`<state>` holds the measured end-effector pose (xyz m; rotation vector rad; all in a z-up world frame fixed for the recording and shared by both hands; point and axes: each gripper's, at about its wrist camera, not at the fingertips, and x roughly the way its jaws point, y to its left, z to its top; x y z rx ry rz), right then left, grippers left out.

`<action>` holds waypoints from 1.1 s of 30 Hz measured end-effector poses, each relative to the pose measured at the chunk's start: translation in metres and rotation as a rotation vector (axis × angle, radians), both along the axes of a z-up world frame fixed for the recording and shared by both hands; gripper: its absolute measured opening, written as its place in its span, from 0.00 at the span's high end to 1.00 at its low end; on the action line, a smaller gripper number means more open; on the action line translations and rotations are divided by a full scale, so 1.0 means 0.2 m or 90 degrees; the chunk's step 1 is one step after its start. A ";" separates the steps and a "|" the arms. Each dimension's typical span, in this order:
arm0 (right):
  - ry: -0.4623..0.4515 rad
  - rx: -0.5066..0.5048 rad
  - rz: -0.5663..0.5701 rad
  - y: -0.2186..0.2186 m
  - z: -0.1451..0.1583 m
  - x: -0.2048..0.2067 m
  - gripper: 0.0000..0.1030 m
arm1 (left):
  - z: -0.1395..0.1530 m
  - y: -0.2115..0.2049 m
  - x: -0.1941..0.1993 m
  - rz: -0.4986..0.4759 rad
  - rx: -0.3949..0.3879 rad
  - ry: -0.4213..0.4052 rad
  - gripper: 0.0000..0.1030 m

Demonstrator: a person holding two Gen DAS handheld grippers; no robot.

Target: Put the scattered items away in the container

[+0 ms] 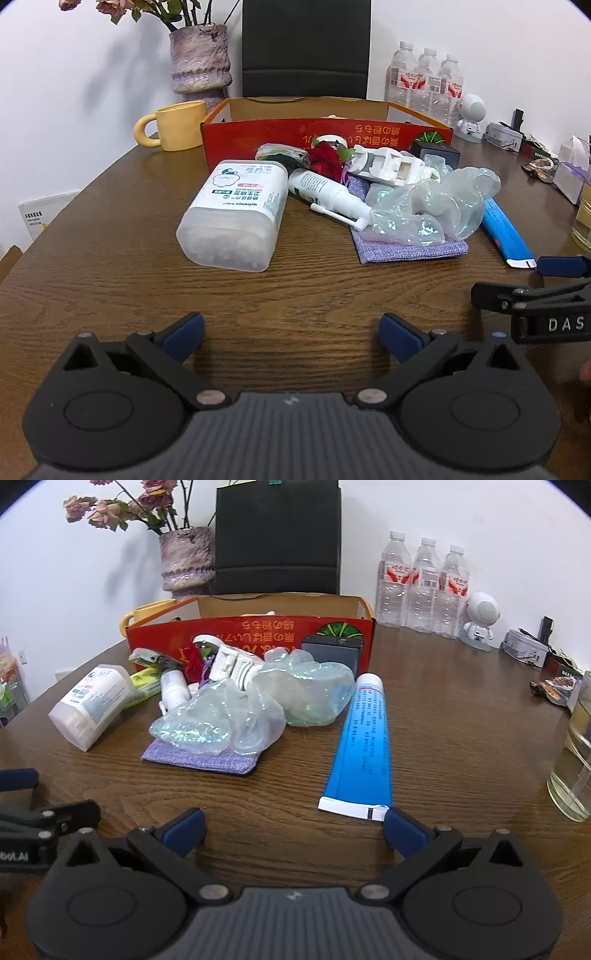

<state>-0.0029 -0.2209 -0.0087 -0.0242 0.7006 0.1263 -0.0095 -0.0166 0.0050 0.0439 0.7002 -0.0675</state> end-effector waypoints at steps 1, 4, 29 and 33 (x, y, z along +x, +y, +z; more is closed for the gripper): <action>0.000 0.000 -0.003 0.00 0.00 0.00 0.00 | 0.00 0.00 0.00 0.000 0.000 0.000 0.00; 0.000 0.000 -0.005 0.00 0.00 0.00 0.00 | 0.00 0.02 -0.06 0.032 0.002 -0.001 0.00; 0.001 0.000 -0.003 0.01 0.00 0.00 0.00 | 0.00 0.00 0.06 0.044 -0.002 0.000 0.00; 0.001 0.001 -0.003 0.01 0.00 0.00 0.00 | 0.00 0.00 0.06 0.043 -0.002 0.000 0.00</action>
